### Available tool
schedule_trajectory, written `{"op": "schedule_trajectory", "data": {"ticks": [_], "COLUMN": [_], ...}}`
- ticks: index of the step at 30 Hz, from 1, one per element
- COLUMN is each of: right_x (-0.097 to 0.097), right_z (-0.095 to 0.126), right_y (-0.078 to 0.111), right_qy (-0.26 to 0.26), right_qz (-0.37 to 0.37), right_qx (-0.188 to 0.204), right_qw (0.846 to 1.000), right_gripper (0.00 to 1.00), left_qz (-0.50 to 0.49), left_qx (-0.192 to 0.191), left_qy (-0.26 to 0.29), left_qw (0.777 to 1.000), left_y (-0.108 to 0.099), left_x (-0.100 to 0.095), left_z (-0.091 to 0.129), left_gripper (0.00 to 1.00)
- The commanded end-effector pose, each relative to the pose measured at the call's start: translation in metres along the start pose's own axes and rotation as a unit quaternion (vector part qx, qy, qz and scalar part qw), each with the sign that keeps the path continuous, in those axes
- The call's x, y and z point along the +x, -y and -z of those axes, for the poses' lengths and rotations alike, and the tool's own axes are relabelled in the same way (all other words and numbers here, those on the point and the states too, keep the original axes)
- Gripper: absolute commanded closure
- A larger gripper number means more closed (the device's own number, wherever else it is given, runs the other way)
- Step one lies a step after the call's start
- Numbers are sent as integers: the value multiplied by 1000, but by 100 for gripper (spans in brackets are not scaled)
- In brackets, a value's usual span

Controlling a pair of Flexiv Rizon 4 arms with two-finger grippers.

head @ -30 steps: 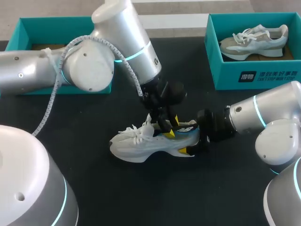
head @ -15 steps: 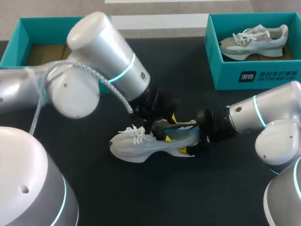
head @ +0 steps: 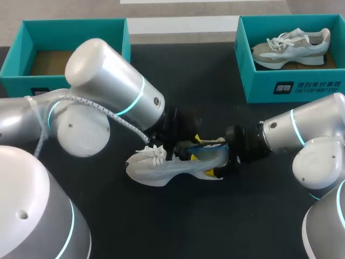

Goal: Take the shoe out of the shoebox, open the shoe tongue, remove and reinsert the insole, then place the shoe into the shoebox

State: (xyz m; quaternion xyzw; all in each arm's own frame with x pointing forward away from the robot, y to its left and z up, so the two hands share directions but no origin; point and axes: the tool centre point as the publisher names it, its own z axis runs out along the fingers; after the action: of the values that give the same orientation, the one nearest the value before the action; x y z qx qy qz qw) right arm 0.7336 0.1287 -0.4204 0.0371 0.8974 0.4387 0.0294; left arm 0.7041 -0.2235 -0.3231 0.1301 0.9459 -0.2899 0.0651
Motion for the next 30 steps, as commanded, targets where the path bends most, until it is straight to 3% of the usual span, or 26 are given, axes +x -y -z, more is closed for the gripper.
{"op": "schedule_trajectory", "data": {"ticks": [1, 3, 5, 11, 23, 30], "right_x": [1, 1, 1, 1, 1, 1], "right_z": [-3, -3, -3, -3, -3, -3], "right_y": [1, 1, 1, 1, 1, 1], "right_qy": [2, 2, 2, 2, 2, 2], "right_qz": [0, 0, 0, 0, 0, 0], "right_qx": [2, 2, 2, 2, 2, 2], "right_qw": [1000, 1000, 1000, 1000, 1000, 1000], "right_gripper": [100, 100, 100, 100, 100, 100], "left_qz": [2, 3, 4, 22, 79, 102], "left_qx": [0, 2, 4, 8, 70, 142], "left_qy": [0, 1, 3, -13, -104, -115], "left_qw": [1000, 1000, 1000, 1000, 989, 978], "left_y": [3, 2, 2, 4, 34, 59], "left_x": [-4, -4, -5, -6, -10, -18], "left_z": [-13, -12, -9, 3, 46, 84], "left_gripper": [54, 67, 100, 100, 100, 100]}}
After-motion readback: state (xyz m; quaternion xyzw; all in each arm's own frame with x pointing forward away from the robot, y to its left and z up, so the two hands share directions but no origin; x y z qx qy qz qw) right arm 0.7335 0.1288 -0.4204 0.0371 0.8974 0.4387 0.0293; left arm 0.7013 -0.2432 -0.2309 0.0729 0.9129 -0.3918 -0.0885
